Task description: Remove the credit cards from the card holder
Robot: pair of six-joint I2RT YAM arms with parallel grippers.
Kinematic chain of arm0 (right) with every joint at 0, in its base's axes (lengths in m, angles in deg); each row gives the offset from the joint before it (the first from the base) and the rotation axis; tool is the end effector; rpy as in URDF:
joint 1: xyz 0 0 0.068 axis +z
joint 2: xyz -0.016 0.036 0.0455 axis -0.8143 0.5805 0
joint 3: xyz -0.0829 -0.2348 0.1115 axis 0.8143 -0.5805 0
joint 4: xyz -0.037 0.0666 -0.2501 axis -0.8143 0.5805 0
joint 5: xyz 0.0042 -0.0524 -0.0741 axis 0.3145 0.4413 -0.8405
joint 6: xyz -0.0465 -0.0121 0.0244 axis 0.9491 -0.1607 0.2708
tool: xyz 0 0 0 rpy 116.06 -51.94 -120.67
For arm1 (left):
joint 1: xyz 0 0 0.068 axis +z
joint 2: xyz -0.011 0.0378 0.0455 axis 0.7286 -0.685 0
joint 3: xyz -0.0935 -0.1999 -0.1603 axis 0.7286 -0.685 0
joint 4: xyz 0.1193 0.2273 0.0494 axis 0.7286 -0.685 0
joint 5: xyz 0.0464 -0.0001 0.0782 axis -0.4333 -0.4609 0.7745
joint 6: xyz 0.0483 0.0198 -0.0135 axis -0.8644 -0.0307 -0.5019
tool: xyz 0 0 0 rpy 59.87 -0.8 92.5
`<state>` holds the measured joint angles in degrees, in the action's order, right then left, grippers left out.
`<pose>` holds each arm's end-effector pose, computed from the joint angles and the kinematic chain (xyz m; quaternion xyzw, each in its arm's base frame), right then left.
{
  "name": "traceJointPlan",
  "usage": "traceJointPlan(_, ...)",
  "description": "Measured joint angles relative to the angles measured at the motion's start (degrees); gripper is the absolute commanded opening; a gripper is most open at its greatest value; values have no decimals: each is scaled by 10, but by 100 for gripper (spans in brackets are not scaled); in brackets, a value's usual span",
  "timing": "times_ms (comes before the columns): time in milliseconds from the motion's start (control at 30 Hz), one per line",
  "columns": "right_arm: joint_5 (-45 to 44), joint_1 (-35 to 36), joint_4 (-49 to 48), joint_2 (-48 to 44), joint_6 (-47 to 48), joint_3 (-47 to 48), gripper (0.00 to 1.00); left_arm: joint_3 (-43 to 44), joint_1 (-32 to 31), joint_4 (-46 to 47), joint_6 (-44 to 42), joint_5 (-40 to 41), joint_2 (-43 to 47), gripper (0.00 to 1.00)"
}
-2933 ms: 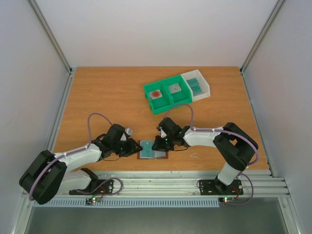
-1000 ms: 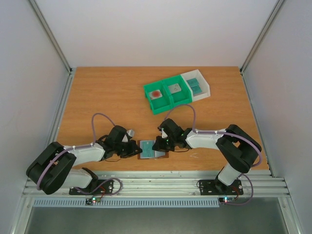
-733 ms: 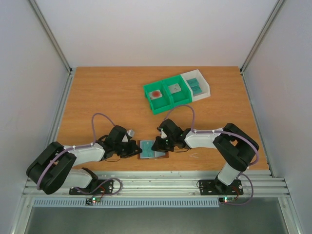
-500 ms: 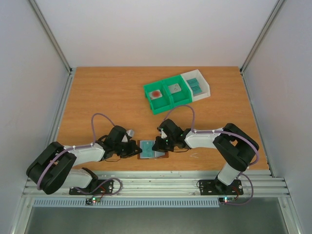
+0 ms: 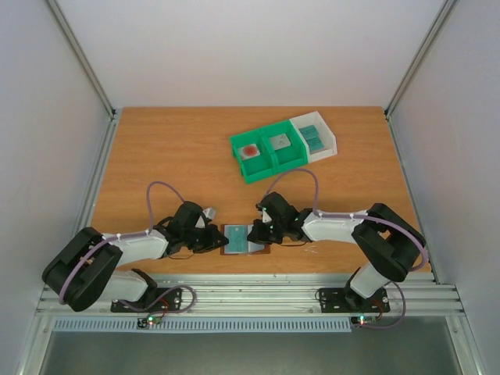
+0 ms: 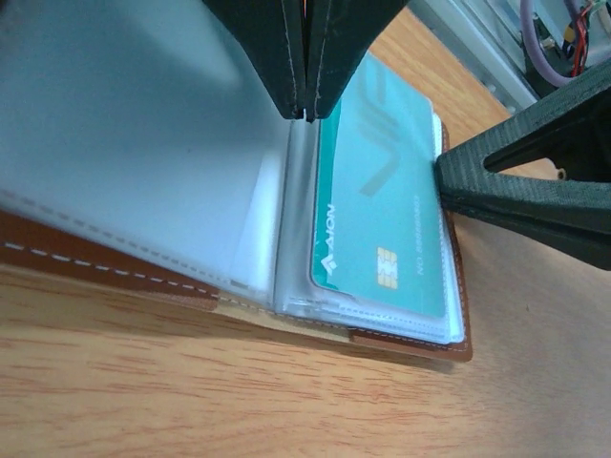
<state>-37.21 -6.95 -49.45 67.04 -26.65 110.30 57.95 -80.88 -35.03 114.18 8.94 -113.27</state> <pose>0.1831 0.2209 0.1308 -0.2755 0.8940 0.3236 0.1419 0.1586 -0.1279 0.1122 -0.0425 0.9165 -0.3886 0.0848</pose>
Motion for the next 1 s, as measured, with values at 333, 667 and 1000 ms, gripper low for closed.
traceJointPlan(333, 25, 0, -40, -3, -7, -4, 16, -1, 0, -3, -1, 5, 2, 0)
traceJointPlan(667, 37, 0, -90, 25, -32, -16, 20, -3, 0, 0, 0, 5, 2, 0)
traceJointPlan(1000, 35, 0, -114, 25, -50, -28, 21, -13, 0, 12, 9, 8, 8, 0)
